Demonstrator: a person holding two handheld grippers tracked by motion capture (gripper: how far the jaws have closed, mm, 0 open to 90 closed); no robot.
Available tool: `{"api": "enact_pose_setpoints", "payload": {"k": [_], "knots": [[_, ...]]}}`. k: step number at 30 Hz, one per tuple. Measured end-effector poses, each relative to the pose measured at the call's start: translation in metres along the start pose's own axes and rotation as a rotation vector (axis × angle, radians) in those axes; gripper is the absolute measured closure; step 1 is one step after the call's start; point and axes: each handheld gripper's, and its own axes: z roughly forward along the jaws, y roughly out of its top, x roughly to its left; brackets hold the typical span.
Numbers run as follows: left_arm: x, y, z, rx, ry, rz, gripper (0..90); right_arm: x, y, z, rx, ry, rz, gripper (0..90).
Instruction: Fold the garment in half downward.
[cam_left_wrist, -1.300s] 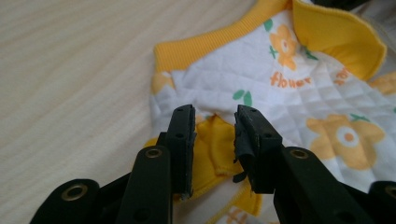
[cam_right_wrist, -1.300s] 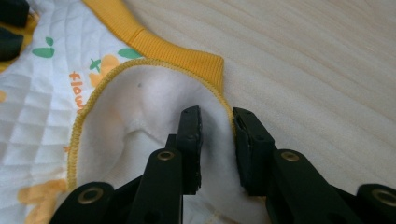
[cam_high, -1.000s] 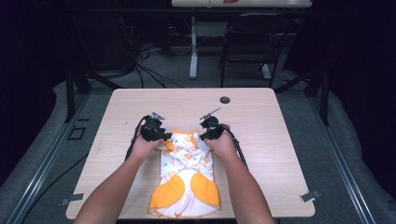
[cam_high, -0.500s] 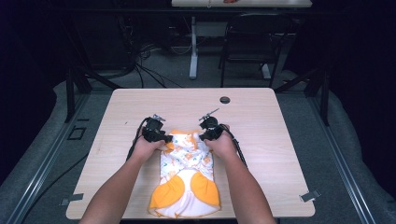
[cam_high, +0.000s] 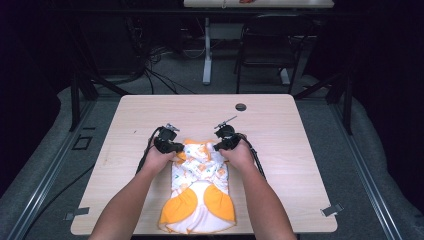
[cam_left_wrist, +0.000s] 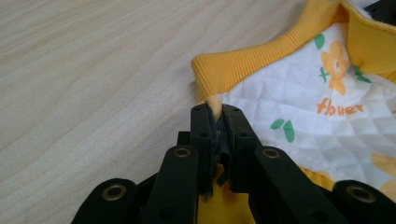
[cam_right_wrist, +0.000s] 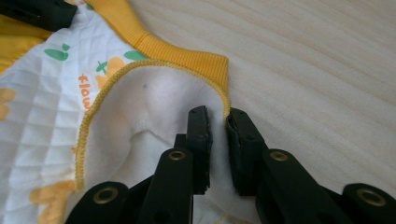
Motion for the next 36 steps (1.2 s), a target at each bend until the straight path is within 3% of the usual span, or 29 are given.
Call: {"api": "enact_pose_setpoints", "payload": {"k": [3, 8, 14, 16, 24, 29, 36], "knots": [[0.000, 0.000, 0.000, 0.002, -0.002, 0.010, 84.7, 0.002, -0.001, 0.001, -0.017, 0.006, -0.001, 83.2], [-0.001, 0.000, 0.000, -0.001, 0.007, 0.005, 85.1, 0.009, -0.002, 0.001, -0.027, -0.033, -0.066, 86.2], [0.001, 0.001, -0.005, -0.006, 0.006, -0.009, 86.3, 0.012, 0.002, -0.004, 0.006, -0.053, -0.090, 87.1], [0.001, 0.002, -0.008, -0.016, 0.002, -0.015, 86.8, 0.012, 0.002, -0.006, -0.005, -0.045, -0.086, 87.2], [0.001, 0.008, -0.021, -0.040, -0.001, 0.007, 87.1, 0.010, 0.006, -0.023, -0.028, -0.031, -0.107, 87.4], [0.000, 0.014, -0.030, -0.060, -0.003, 0.018, 87.1, 0.011, 0.007, -0.032, -0.069, -0.019, -0.106, 87.4], [-0.003, 0.021, -0.045, -0.101, 0.003, 0.039, 87.1, 0.010, 0.009, -0.054, -0.103, -0.024, -0.153, 87.4]]}}
